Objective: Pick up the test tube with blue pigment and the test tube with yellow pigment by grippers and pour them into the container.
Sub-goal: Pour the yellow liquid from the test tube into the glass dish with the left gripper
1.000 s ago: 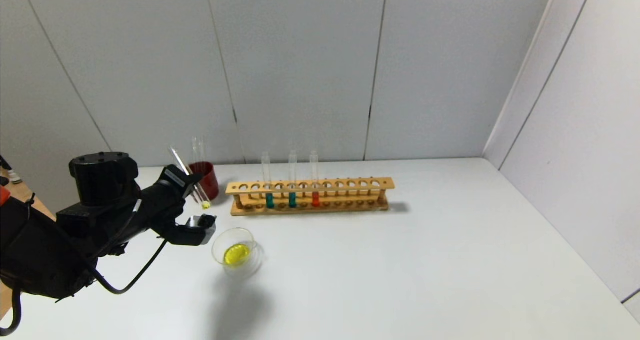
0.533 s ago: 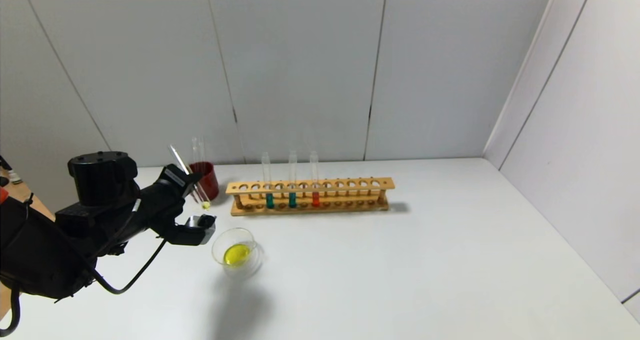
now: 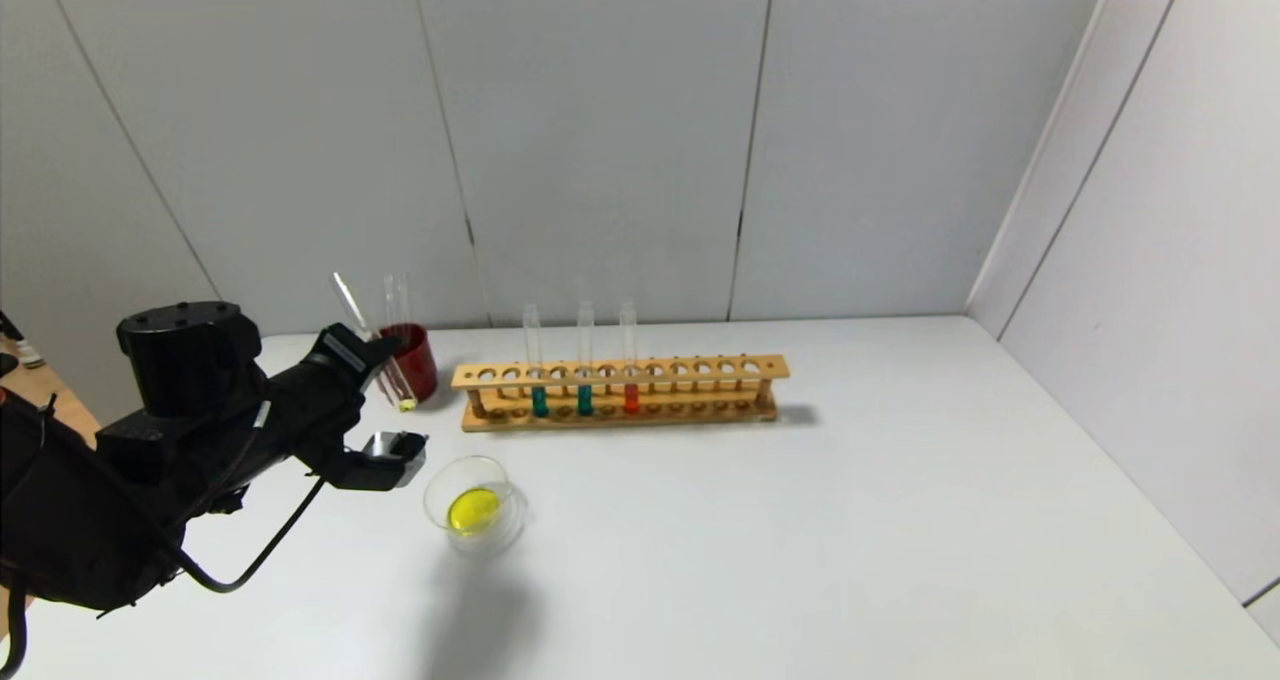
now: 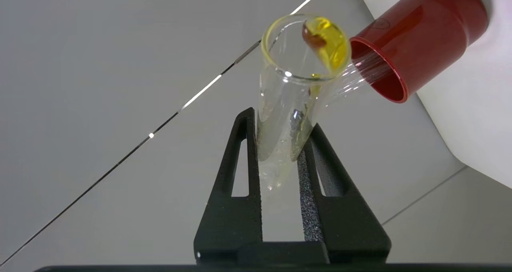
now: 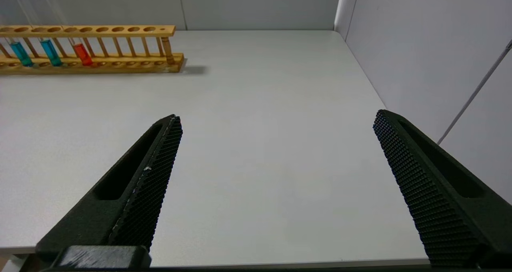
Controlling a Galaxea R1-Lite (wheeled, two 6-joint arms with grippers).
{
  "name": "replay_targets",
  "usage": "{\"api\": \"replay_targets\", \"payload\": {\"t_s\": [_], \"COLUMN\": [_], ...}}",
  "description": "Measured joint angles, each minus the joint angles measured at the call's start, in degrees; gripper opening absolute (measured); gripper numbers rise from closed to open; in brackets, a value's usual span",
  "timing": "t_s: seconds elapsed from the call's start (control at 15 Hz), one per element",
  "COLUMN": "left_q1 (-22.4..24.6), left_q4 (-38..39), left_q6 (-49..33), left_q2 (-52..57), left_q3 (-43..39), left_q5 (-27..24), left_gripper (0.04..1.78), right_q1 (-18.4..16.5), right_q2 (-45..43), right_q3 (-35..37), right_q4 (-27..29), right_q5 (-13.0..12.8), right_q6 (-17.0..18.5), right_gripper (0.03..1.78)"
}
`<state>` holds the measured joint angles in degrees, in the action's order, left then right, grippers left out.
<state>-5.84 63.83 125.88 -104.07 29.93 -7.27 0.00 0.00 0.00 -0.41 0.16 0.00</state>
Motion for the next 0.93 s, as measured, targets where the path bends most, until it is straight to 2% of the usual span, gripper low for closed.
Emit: {"api": "replay_targets", "payload": {"t_s": [0.93], "left_q1": [0.0], "left_q4": [2.3], "left_q6": [1.5], "left_q2": [1.3], "left_q3": [-3.0], "left_q5": [0.9], "left_gripper": [0.32], "right_q1": [0.0], "right_q2": [0.0], "right_q3": [0.0], "right_q4": [0.0], "right_q5": [0.0], "right_q6": [0.0], "right_gripper": [1.75]}}
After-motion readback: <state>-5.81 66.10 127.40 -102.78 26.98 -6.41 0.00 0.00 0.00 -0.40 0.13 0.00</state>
